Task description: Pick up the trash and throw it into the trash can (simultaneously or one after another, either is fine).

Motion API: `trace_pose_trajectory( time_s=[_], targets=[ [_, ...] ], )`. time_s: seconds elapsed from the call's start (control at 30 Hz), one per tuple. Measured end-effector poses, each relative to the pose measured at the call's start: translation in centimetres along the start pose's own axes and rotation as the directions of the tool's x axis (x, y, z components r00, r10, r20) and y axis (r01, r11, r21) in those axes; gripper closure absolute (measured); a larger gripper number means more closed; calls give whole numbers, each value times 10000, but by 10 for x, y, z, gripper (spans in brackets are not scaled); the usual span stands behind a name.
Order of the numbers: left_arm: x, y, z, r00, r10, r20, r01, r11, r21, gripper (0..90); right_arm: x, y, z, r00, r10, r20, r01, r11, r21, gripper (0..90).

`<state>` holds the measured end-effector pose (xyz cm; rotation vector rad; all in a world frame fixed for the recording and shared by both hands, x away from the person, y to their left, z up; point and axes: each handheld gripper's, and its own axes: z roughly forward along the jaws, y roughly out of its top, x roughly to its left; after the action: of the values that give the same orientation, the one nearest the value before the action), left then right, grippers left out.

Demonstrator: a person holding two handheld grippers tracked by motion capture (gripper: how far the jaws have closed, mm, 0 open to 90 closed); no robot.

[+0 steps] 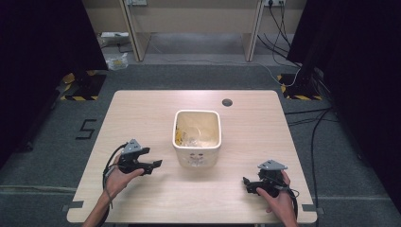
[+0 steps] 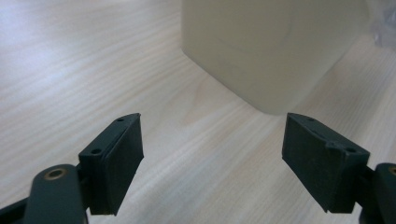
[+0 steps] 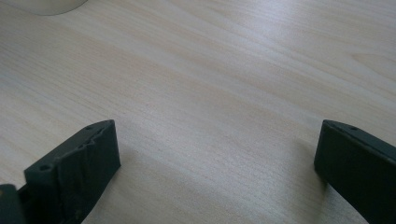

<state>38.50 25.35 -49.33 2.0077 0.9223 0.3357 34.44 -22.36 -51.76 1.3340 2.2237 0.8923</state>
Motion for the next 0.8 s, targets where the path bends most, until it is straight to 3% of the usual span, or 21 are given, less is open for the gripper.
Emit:
trace_pose_trajectory(
  time_s=[0.33,0.8],
  targets=[
    [-8,-19,2,9998,200,13,-201,9986,480,198,0,0,0,10000,-1,0,1,10000,1,5],
    [-26,-31,3,9979,622,159,-634,9933,968,181,0,0,0,10000,-1,0,1,10000,-1,5]
  ],
)
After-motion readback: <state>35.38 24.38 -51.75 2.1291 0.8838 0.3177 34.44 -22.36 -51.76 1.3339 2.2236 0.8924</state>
